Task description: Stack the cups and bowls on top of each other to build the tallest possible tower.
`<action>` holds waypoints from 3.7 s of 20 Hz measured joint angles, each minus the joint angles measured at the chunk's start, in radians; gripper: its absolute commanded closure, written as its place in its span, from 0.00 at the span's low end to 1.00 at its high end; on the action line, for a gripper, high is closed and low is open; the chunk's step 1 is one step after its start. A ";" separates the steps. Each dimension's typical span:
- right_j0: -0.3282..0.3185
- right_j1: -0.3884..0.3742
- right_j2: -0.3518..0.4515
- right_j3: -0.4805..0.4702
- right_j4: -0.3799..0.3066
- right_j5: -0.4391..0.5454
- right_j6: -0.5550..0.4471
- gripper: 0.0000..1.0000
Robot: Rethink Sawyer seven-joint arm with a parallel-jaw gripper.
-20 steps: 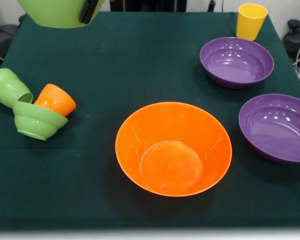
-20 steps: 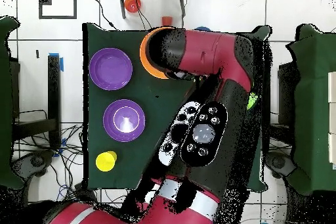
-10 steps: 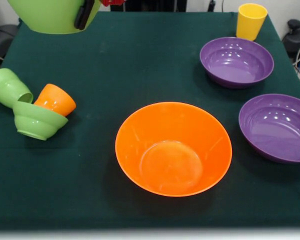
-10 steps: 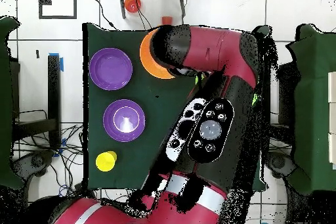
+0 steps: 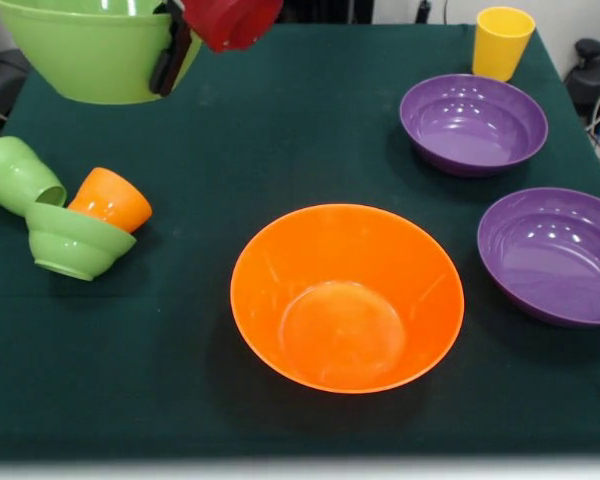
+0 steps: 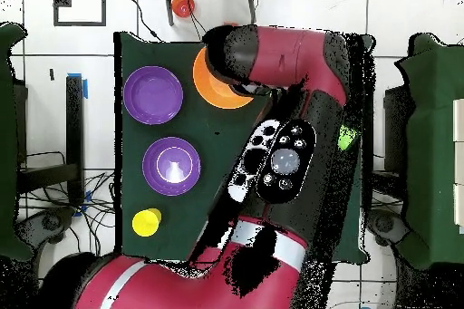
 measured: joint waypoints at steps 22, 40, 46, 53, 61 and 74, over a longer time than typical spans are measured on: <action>0.080 0.210 -0.017 -0.205 0.002 0.096 0.000 1.00; 0.155 0.274 -0.055 -0.294 0.061 0.139 0.000 1.00; 0.157 0.284 -0.072 -0.315 0.089 0.148 0.000 1.00; 0.139 0.268 -0.072 -0.313 0.103 0.148 0.000 1.00; 0.104 0.195 -0.064 -0.254 0.116 0.131 0.000 1.00; 0.097 0.176 -0.061 -0.225 0.122 0.060 0.000 1.00</action>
